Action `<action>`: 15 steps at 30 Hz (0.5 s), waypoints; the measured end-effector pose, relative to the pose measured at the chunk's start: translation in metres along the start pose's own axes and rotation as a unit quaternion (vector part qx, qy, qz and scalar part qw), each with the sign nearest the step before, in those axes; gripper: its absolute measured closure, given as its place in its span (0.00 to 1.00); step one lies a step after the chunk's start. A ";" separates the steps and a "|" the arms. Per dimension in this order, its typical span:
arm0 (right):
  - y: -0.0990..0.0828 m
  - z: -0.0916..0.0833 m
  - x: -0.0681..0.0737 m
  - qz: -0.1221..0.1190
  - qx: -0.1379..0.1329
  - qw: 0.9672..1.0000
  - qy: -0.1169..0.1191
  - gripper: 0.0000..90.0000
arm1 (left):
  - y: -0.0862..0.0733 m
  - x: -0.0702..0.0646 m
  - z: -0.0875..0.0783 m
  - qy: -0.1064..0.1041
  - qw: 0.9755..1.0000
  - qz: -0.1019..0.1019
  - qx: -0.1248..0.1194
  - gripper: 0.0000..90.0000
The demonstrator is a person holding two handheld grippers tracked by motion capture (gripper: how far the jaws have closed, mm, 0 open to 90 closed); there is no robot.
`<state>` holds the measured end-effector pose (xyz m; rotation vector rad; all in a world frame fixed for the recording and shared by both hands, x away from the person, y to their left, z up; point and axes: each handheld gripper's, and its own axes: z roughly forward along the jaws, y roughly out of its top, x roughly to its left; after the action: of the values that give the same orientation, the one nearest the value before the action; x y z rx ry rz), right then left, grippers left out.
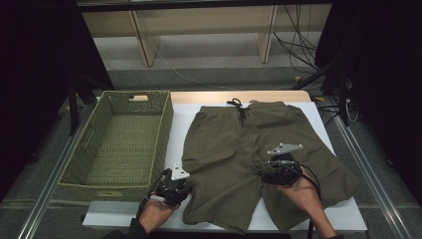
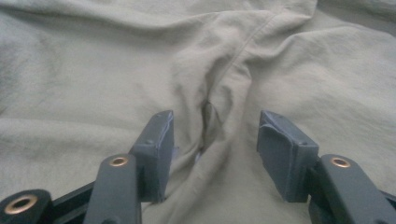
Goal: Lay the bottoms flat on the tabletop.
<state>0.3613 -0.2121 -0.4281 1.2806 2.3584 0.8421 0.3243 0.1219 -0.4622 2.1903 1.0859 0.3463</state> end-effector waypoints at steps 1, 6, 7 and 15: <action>-0.001 0.000 -0.001 0.000 -0.001 1.000 -0.001 0.52 | 0.000 0.000 -0.001 0.000 1.000 -0.005 -0.002 1.00; -0.004 -0.001 -0.003 0.002 0.001 1.000 -0.001 0.52 | 0.000 0.004 0.003 -0.011 0.999 -0.030 0.006 0.86; -0.004 0.000 -0.003 0.001 0.002 1.000 -0.001 0.52 | 0.000 0.003 0.006 -0.021 0.999 -0.035 0.012 0.79; -0.004 0.002 -0.001 0.000 0.006 1.000 0.003 0.52 | -0.001 -0.003 0.025 -0.027 0.999 -0.033 0.026 0.57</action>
<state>0.3600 -0.2140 -0.4326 1.2850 2.3718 0.8333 0.3339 0.1086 -0.4813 2.1899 1.1461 0.2296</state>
